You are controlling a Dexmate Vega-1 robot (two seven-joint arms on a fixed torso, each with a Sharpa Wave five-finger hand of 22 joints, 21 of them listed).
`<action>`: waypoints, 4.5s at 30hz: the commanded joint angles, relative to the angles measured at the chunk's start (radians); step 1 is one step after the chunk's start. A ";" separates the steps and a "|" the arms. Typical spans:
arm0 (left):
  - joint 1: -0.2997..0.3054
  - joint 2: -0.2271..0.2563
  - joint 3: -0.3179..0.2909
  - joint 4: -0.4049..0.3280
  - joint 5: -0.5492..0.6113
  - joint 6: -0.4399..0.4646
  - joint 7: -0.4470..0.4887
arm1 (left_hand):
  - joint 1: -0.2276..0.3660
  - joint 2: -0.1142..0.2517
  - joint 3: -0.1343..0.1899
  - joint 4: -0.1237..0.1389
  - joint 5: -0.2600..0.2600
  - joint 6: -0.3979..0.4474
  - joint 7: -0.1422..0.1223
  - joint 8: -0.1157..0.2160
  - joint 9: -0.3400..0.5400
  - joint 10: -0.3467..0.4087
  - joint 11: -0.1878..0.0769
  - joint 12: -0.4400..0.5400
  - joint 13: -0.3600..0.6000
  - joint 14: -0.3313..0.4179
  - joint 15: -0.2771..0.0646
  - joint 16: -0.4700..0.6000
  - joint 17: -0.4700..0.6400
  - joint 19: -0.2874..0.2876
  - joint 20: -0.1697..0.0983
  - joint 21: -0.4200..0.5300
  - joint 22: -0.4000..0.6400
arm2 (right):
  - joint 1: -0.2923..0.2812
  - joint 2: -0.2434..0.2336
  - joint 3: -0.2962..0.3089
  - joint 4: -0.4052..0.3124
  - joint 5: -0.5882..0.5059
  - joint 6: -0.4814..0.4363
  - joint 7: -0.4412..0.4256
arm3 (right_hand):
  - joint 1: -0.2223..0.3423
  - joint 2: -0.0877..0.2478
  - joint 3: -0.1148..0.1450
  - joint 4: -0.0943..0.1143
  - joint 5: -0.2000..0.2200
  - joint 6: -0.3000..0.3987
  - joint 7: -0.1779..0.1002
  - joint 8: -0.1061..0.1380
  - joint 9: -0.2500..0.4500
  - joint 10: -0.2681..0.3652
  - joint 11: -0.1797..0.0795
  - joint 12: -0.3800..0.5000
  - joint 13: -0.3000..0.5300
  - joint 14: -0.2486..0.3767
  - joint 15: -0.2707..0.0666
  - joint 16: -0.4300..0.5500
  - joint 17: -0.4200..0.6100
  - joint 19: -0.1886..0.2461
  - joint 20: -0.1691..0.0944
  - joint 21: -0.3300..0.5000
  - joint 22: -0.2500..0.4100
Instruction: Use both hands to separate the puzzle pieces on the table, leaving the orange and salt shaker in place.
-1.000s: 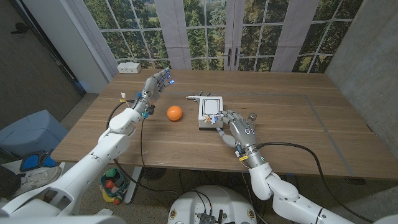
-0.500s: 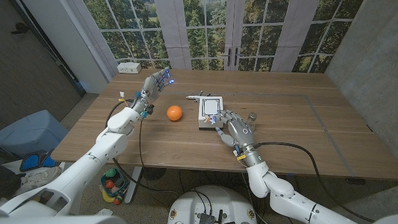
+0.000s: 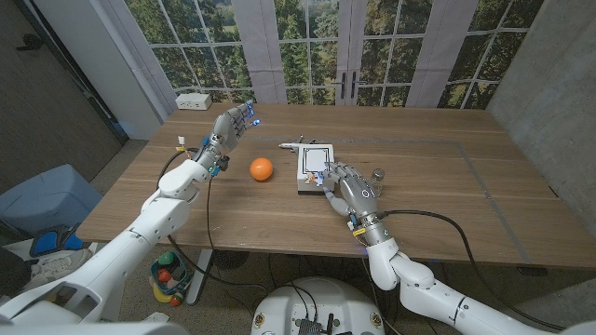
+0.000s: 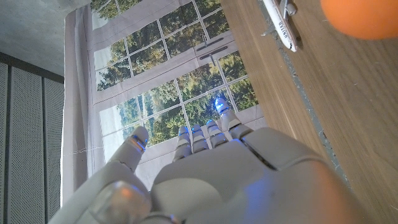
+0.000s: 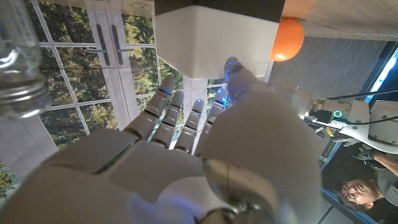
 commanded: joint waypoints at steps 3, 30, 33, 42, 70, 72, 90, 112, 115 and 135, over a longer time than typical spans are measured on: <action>-0.018 0.006 0.007 0.007 -0.004 0.021 -0.018 | -0.012 0.019 -0.005 -0.001 0.001 -0.003 -0.006 -0.001 0.006 -0.002 -0.004 0.002 0.003 0.009 -0.032 0.003 0.000 0.006 -0.006 -0.004 0.001 | 0.037 0.017 -0.005 0.034 0.030 0.079 -0.055 | -0.006 0.021 -0.031 0.012 0.007 0.127 0.021 0.049 0.007 0.032 0.003 0.015 0.010 0.026 -0.175 0.022 0.011 -0.009 -0.033 0.021 0.006; -0.030 -0.005 0.008 0.028 -0.005 0.014 -0.023 | -0.004 0.009 -0.005 -0.020 0.001 -0.008 -0.009 0.000 0.005 -0.005 -0.009 0.002 0.003 0.010 -0.032 0.000 -0.005 0.012 -0.004 -0.021 0.001 | 0.051 0.041 0.018 0.051 0.072 0.151 -0.081 | -0.021 0.057 -0.070 0.019 0.002 0.321 0.033 0.117 0.010 0.098 -0.014 0.033 0.003 0.062 -0.179 0.032 0.004 -0.012 -0.038 0.054 0.005; -0.032 -0.007 0.010 0.029 -0.001 0.011 -0.024 | -0.001 0.008 -0.005 -0.025 0.001 -0.006 -0.013 0.001 0.005 -0.005 -0.009 0.002 0.003 0.012 -0.033 0.000 -0.006 0.014 -0.002 -0.023 0.001 | 0.051 0.042 0.025 0.049 0.069 0.161 -0.101 | -0.023 0.060 -0.071 0.021 0.001 0.319 0.033 0.116 0.011 0.097 -0.015 0.033 0.003 0.062 -0.177 0.031 0.004 -0.016 -0.041 0.054 0.005; -0.039 -0.006 0.019 0.027 0.050 -0.032 -0.009 | 0.040 -0.009 -0.002 -0.093 -0.008 0.031 -0.043 0.011 0.005 0.006 -0.009 0.006 0.003 0.025 -0.031 -0.001 -0.010 0.038 0.003 -0.043 0.000 | 0.048 0.044 0.039 0.047 0.072 0.172 -0.121 | -0.029 0.079 -0.073 0.026 -0.004 0.300 0.061 0.120 0.031 0.101 -0.024 0.034 0.006 0.056 -0.181 0.026 0.004 -0.026 -0.049 0.058 0.005; 0.020 0.153 0.027 -0.232 0.249 0.061 0.094 | 0.415 -0.108 0.008 -0.203 -0.033 0.496 -0.142 0.099 0.013 0.099 -0.028 0.019 0.008 0.065 0.034 -0.001 -0.006 0.138 0.084 -0.178 0.008 | 0.043 0.044 0.092 0.038 0.094 0.268 -0.171 | -0.032 0.120 -0.066 0.027 0.010 0.255 0.115 0.169 0.122 0.104 -0.048 0.030 0.018 0.054 -0.184 -0.006 -0.013 -0.048 -0.060 0.075 0.004; 0.022 0.167 0.028 -0.249 0.261 0.077 0.097 | 0.431 -0.112 0.008 -0.203 -0.032 0.507 -0.143 0.099 0.013 0.102 -0.030 0.019 0.008 0.065 0.036 -0.001 -0.006 0.142 0.087 -0.181 0.008 | 0.040 0.044 0.095 0.036 0.095 0.269 -0.174 | -0.034 0.123 -0.066 0.029 0.011 0.250 0.123 0.172 0.129 0.104 -0.045 0.029 0.019 0.055 -0.182 -0.008 -0.014 -0.048 -0.060 0.076 0.003; 0.064 0.210 0.036 -0.358 0.428 0.108 0.191 | 0.585 -0.236 -0.052 -0.197 -0.004 0.517 -0.178 0.066 0.015 0.076 -0.054 0.005 0.008 0.060 0.037 -0.004 -0.005 0.180 0.075 -0.218 0.009 | 0.026 0.084 0.156 0.037 0.101 0.327 -0.184 | -0.057 0.132 -0.064 0.040 0.021 0.229 0.152 0.216 0.197 0.110 -0.033 0.029 0.033 0.056 -0.174 -0.022 -0.018 -0.063 -0.050 0.086 0.001; 0.040 0.186 0.077 -0.337 0.444 0.041 0.120 | 0.709 -0.258 -0.100 -0.190 0.003 0.550 -0.176 0.058 0.020 0.062 -0.053 0.009 0.008 0.055 0.045 -0.003 -0.005 0.207 0.069 -0.247 0.010 | 0.007 0.139 0.214 0.040 0.086 0.399 -0.184 | -0.097 0.141 -0.055 0.060 0.035 0.202 0.152 0.278 0.286 0.123 -0.037 0.034 0.061 0.049 -0.170 -0.035 -0.013 -0.081 -0.039 0.098 -0.001; 0.031 0.172 0.084 -0.318 0.425 0.024 0.101 | 0.722 -0.261 -0.117 -0.187 0.008 0.561 -0.177 0.058 0.021 0.065 -0.048 0.010 0.008 0.055 0.050 -0.003 -0.005 0.208 0.075 -0.253 0.011 | 0.014 0.139 0.205 0.039 0.088 0.398 -0.184 | -0.101 0.140 -0.054 0.060 0.036 0.197 0.153 0.283 0.296 0.121 -0.040 0.034 0.065 0.047 -0.169 -0.035 -0.011 -0.085 -0.038 0.098 -0.001; -0.042 0.109 0.136 -0.224 0.337 -0.016 -0.019 | 0.763 -0.250 -0.200 -0.171 0.021 0.655 -0.152 0.069 0.025 0.098 -0.051 0.016 0.009 0.081 0.036 0.000 -0.005 0.238 0.072 -0.274 0.014 | 0.051 0.132 0.172 0.040 0.094 0.414 -0.184 | -0.116 0.140 -0.045 0.062 0.044 0.188 0.151 0.323 0.348 0.127 -0.038 0.036 0.087 0.043 -0.168 -0.040 -0.006 -0.093 -0.035 0.106 -0.003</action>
